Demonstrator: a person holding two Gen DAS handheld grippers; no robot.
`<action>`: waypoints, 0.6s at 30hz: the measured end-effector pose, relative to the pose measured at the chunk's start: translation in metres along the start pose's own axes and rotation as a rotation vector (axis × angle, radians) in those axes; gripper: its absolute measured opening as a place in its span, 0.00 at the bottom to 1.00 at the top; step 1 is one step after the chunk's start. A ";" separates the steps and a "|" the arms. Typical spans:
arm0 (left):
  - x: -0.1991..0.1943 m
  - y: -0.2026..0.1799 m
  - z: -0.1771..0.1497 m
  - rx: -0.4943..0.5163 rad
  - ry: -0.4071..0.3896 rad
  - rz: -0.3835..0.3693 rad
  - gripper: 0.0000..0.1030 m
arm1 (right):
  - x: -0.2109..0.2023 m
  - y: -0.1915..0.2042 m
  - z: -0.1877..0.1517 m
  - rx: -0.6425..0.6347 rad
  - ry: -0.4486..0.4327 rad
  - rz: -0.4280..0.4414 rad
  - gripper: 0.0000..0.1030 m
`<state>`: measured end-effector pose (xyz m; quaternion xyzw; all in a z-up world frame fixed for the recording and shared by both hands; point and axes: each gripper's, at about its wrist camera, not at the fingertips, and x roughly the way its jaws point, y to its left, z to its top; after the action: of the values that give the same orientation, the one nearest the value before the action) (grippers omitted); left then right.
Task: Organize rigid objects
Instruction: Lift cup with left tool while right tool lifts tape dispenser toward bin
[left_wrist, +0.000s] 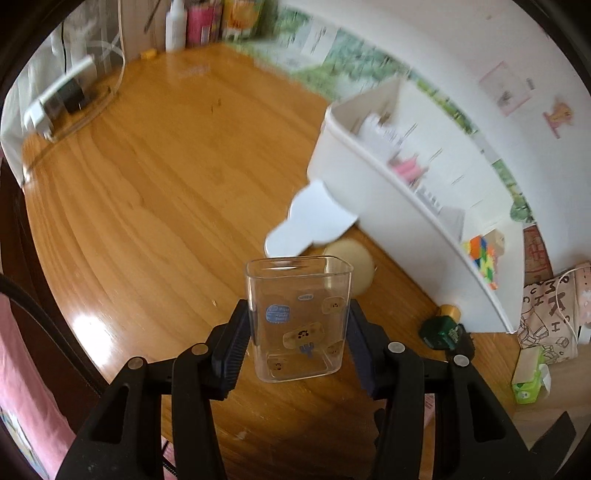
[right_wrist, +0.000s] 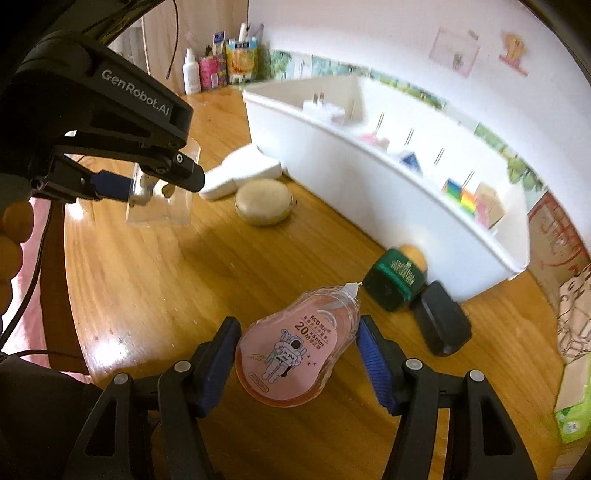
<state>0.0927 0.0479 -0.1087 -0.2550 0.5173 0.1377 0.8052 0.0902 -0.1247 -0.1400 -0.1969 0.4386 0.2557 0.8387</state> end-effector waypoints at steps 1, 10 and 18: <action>-0.007 0.000 -0.001 0.011 -0.029 -0.004 0.52 | -0.007 0.001 -0.001 -0.003 -0.014 -0.006 0.63; -0.041 -0.001 0.009 0.097 -0.263 -0.025 0.52 | -0.039 0.007 0.006 -0.033 -0.161 -0.094 0.63; -0.066 -0.015 0.007 0.211 -0.407 -0.036 0.52 | -0.055 0.008 0.014 -0.034 -0.269 -0.153 0.63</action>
<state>0.0770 0.0421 -0.0423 -0.1456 0.3512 0.1173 0.9175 0.0676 -0.1252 -0.0876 -0.2078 0.3016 0.2227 0.9035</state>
